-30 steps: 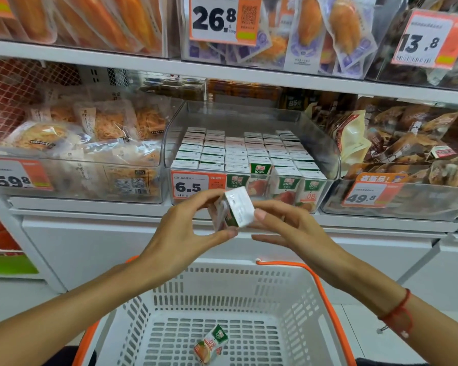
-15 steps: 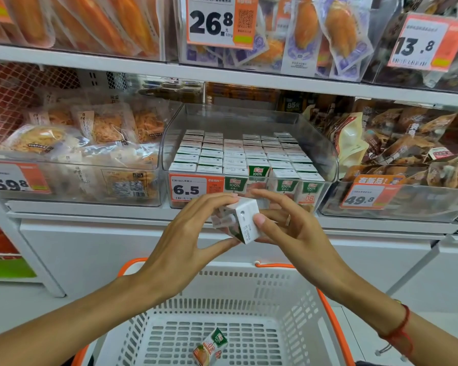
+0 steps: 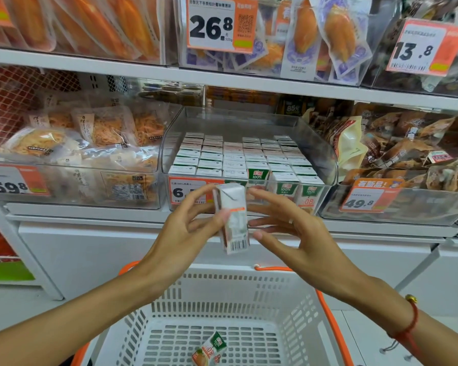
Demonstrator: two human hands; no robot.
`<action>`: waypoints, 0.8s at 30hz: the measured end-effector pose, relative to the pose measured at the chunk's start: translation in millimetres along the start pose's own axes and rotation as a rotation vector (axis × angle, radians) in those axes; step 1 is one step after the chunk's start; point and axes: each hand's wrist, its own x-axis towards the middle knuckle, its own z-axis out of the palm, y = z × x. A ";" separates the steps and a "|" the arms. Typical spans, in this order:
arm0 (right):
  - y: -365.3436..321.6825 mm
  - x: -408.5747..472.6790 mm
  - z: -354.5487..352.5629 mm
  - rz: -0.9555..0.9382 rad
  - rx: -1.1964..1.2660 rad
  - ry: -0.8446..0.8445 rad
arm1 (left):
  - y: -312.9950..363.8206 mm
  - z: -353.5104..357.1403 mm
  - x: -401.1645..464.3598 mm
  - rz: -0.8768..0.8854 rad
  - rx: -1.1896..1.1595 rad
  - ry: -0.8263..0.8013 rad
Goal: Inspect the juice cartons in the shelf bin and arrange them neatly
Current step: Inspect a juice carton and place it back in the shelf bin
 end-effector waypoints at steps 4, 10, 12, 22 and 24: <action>2.7 1.5 1.9 0.002 -0.122 -0.097 | 2.3 -4.7 5.9 -0.211 -0.188 -0.064; 0.8 8.7 6.9 0.206 0.143 -0.014 | -1.7 -8.3 9.0 -0.595 -0.179 -0.214; 2.2 9.9 7.0 0.328 0.231 -0.013 | -4.7 -10.7 9.1 -0.720 -0.113 -0.276; 4.8 12.0 0.5 0.681 0.385 -0.135 | -8.1 -12.7 10.4 -0.897 -0.051 -0.333; 4.4 11.8 0.3 0.682 0.374 -0.139 | -6.7 -11.7 9.2 -0.885 -0.067 -0.326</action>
